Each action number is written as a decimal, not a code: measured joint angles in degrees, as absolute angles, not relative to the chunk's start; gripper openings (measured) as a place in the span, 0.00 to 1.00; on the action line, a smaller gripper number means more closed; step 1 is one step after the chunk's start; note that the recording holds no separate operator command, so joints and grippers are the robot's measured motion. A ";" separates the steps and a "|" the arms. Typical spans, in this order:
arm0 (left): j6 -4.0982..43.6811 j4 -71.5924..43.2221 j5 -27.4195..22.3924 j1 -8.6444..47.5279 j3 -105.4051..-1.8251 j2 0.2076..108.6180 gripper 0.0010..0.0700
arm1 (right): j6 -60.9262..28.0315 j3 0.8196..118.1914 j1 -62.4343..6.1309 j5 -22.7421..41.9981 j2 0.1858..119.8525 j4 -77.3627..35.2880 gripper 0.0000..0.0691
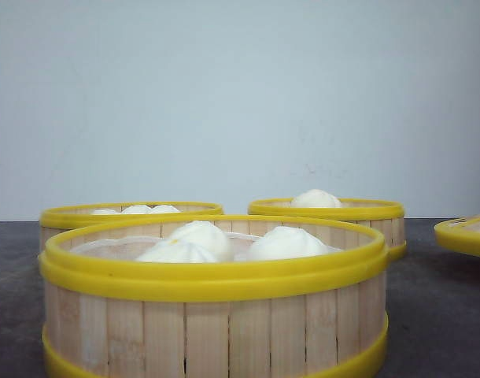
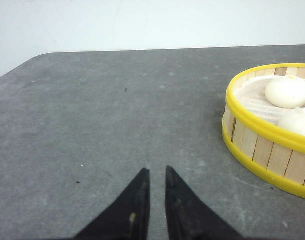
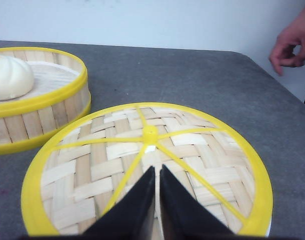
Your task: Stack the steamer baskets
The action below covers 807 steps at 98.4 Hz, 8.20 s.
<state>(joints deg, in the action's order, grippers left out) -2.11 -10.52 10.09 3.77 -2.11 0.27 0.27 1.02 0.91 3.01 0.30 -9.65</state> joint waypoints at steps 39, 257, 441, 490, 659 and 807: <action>-2.11 -10.52 10.11 3.77 -2.11 0.27 0.03 | 0.27 1.02 0.91 3.01 0.30 -9.65 0.02; 21.63 -11.62 6.09 3.77 -22.04 14.68 0.02 | 25.30 23.55 0.91 3.77 15.49 -9.50 0.01; 8.58 -32.03 1.39 8.49 -74.32 101.91 0.41 | 13.93 47.97 -3.81 -6.09 42.78 -19.03 0.69; 8.58 -32.69 1.45 7.92 -74.32 103.44 0.21 | 13.93 47.97 -3.81 -6.04 42.78 -19.38 0.69; 7.70 -50.61 -11.46 21.63 -74.35 71.40 0.02 | 13.98 47.97 -3.81 -6.04 42.78 -20.56 0.69; 8.80 -40.10 -9.37 31.24 -63.77 84.68 0.02 | 13.96 47.97 -3.81 -4.45 42.78 -22.11 0.69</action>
<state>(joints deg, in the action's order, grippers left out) 8.80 -40.10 -9.37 31.24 -63.77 84.68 13.96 47.97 -3.81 -4.45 42.78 -22.11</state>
